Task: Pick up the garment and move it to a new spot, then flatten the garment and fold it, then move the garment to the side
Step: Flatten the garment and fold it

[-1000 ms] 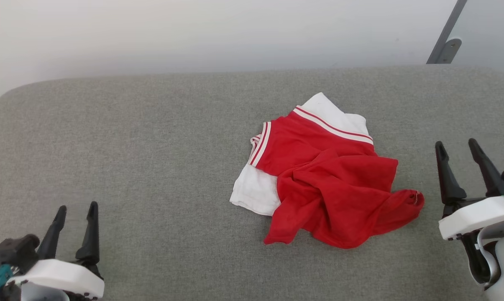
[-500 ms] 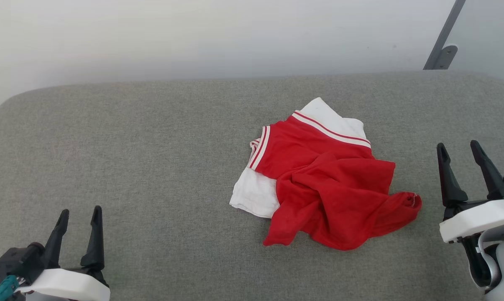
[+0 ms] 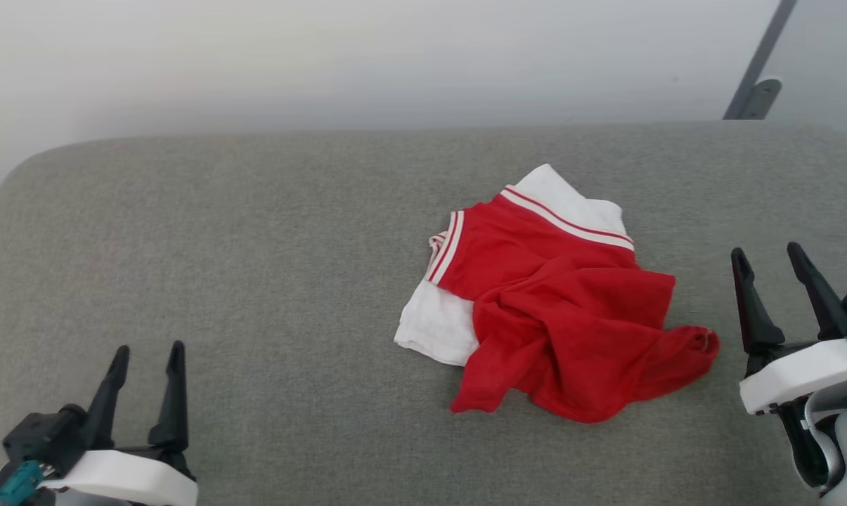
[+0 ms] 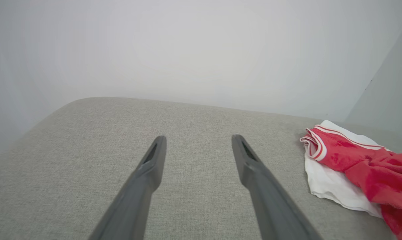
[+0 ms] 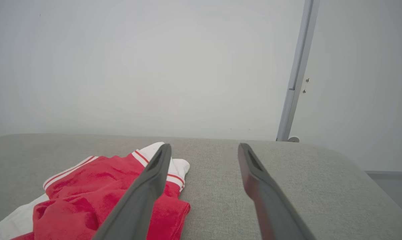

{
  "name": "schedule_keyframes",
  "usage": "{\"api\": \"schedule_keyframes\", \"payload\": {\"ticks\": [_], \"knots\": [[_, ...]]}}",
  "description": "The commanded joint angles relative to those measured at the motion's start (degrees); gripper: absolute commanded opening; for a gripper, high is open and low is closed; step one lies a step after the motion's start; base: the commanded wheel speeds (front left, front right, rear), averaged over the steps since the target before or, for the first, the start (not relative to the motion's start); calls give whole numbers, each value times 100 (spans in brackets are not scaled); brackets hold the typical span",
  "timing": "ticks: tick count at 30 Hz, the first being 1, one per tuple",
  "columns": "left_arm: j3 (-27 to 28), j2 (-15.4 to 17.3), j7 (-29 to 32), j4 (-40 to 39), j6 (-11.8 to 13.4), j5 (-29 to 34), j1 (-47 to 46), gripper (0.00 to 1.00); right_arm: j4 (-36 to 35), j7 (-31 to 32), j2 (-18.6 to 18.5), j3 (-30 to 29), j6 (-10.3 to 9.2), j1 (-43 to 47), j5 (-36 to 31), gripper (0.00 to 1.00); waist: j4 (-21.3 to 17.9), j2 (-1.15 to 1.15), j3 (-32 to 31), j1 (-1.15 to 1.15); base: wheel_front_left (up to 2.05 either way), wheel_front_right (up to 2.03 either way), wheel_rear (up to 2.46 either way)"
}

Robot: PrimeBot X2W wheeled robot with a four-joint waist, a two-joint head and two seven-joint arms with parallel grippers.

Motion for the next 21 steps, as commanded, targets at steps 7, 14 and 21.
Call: {"api": "schedule_keyframes", "payload": {"ticks": [7,14,21], "knots": [[-263,-152,-31,-326,11,124,-265,100,296,1100,-621,458,-4,-798,145,100,399,0,520,0,0,0,0],[-452,-301,-31,-405,11,57,-661,100,614,3100,-1459,1311,-4,-2067,545,100,810,0,1138,0,0,0,0],[-594,-454,-30,-400,11,94,-1049,100,916,4443,-2029,2005,-4,-3016,1134,100,1230,0,1586,0,0,0,0]]}}
